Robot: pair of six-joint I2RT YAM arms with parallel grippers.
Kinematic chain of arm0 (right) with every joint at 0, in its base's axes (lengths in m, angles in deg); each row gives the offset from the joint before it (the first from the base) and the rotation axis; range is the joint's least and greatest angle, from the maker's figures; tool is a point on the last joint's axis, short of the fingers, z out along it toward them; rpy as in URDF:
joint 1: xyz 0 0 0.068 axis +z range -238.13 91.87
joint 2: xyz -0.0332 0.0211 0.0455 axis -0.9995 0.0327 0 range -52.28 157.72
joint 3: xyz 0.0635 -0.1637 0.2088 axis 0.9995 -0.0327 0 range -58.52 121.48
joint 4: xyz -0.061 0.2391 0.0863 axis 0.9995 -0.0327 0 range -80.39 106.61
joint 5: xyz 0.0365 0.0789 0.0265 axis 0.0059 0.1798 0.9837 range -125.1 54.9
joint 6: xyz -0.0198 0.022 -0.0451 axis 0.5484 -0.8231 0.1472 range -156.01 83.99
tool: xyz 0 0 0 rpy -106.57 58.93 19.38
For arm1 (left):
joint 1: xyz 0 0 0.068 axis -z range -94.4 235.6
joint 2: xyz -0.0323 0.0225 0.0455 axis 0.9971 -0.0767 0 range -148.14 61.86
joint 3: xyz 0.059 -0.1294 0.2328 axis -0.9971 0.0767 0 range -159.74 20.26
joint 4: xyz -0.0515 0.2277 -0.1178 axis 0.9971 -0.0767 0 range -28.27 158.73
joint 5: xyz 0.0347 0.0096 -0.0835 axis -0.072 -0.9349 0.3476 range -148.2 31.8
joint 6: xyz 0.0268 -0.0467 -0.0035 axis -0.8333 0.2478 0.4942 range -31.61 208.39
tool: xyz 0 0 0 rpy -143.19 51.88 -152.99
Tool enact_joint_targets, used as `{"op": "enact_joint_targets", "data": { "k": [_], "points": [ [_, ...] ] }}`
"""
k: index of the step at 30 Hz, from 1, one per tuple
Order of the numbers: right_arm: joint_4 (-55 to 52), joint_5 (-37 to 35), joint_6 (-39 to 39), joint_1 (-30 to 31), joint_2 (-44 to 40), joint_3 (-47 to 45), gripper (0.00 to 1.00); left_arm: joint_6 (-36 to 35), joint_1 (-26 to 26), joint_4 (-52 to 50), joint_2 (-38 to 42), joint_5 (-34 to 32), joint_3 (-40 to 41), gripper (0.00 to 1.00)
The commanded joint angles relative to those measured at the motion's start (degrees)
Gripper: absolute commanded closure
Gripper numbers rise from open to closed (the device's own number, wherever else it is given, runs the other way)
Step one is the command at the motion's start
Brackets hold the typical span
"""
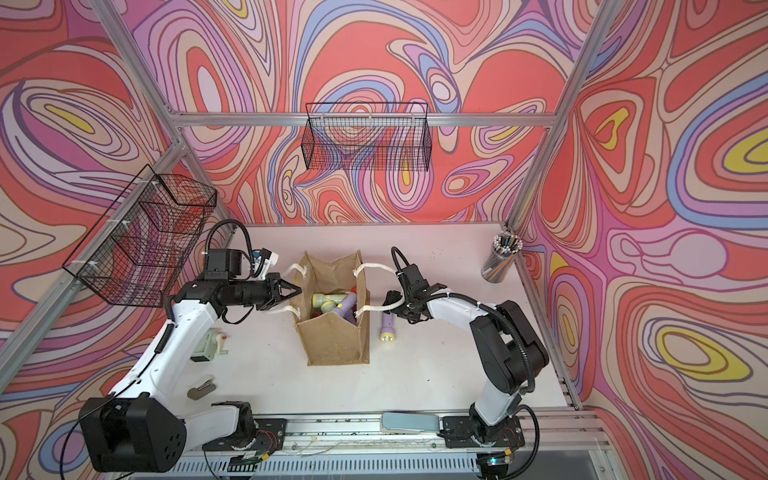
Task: Put the flashlights into the tote bags
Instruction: Pick up the flashlight from the center of the board.
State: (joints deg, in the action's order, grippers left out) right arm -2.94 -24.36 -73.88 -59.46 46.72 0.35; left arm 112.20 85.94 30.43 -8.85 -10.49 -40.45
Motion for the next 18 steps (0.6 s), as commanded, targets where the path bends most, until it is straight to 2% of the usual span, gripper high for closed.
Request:
{"op": "enact_joint_targets", "data": {
  "k": [1, 6, 13, 17, 18],
  "points": [
    [-6.0, -4.4, 2.5, 2.3, 3.4, 4.9, 0.29, -1.4, 0.0, -0.6, -0.4, -1.1, -1.2, 0.97],
    [-13.9, -11.6, 3.4, 5.2, 8.7, 10.7, 0.32, -1.6, 0.0, -0.8, -0.5, -1.0, -1.3, 0.97],
    [-18.8, -16.3, 3.9, 6.9, 11.8, 14.0, 0.37, -2.1, 0.0, -1.2, -0.2, -1.3, -1.2, 0.97],
    [-19.7, -17.4, 3.7, 7.0, 13.3, 14.6, 0.48, -2.2, 0.0, -1.2, -0.3, -1.2, -1.2, 0.97],
    [-19.7, -17.4, 3.6, 7.0, 13.6, 14.7, 0.54, -2.2, 0.0, -1.2, -0.2, -1.1, -1.2, 0.97]
  ]
}}
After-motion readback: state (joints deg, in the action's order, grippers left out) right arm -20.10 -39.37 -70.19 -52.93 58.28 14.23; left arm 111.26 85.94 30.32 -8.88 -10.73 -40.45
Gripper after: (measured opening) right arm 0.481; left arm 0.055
